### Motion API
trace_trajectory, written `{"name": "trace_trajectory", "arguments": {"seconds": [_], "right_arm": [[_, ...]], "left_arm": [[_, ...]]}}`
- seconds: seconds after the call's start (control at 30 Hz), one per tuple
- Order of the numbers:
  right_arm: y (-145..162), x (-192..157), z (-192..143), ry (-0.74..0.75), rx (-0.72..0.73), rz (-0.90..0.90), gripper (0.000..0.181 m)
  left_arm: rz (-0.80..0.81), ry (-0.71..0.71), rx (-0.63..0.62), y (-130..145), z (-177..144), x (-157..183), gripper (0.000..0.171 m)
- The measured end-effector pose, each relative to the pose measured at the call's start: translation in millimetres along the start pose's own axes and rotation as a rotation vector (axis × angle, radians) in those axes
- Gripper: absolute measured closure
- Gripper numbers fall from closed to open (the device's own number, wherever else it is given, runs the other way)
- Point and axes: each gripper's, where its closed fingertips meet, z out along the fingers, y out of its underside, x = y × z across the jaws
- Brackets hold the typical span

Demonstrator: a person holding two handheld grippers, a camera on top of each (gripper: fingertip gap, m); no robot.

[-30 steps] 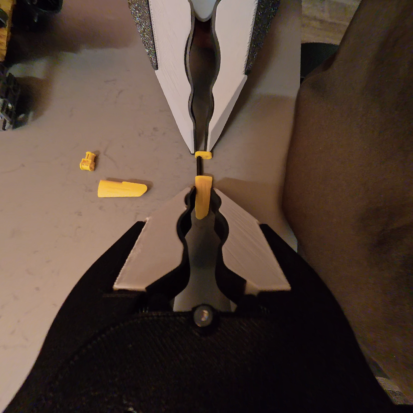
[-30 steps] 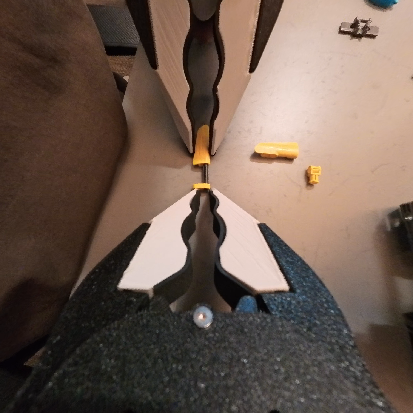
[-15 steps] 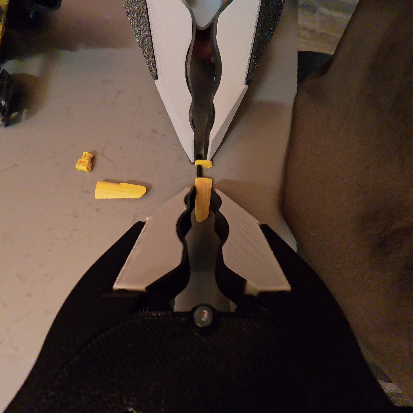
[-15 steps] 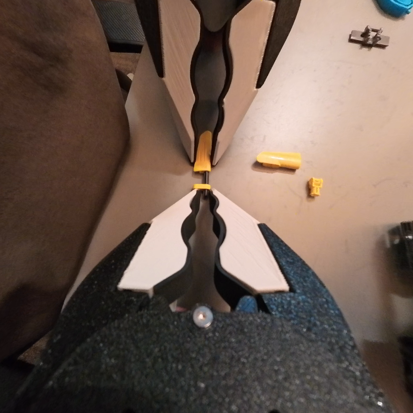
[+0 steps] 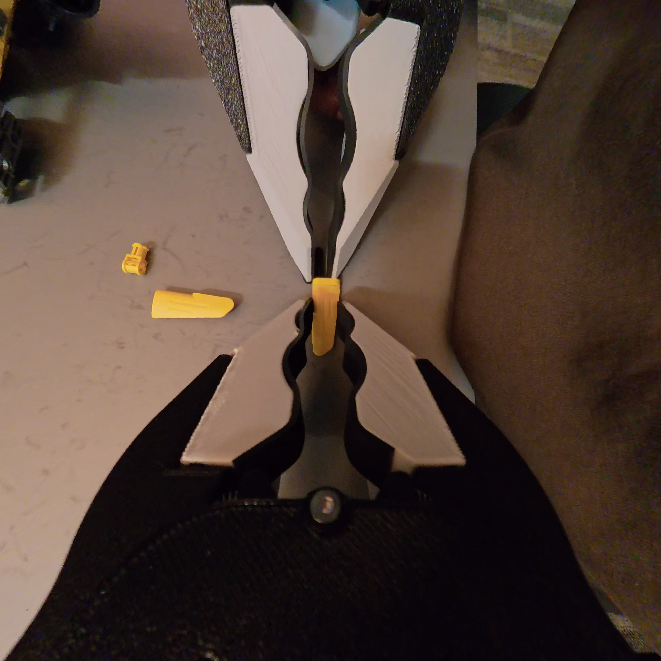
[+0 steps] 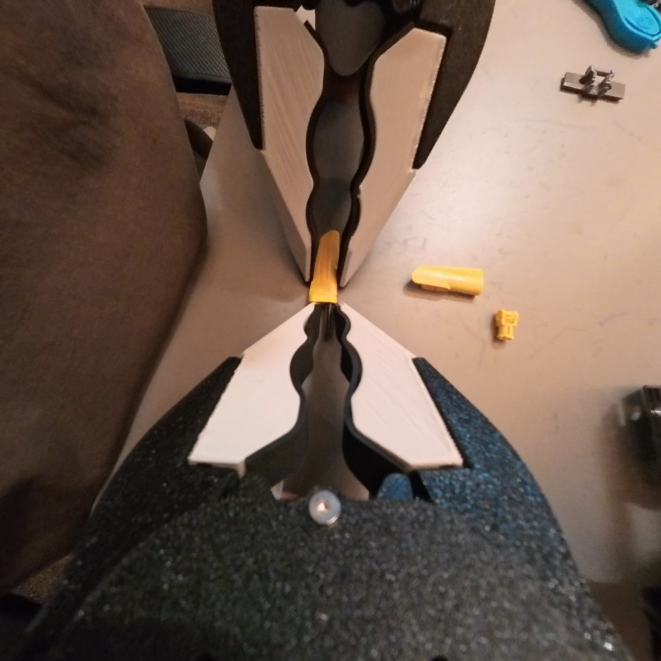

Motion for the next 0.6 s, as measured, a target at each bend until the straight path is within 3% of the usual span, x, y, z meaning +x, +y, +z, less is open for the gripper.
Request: {"name": "trace_trajectory", "arguments": {"seconds": [0.6], "right_arm": [[1.7,2.1,-2.2,0.058,0.017,0.035,0.17]], "left_arm": [[0.015,-0.025,0.0,0.7,0.2,-0.3,0.161]]}}
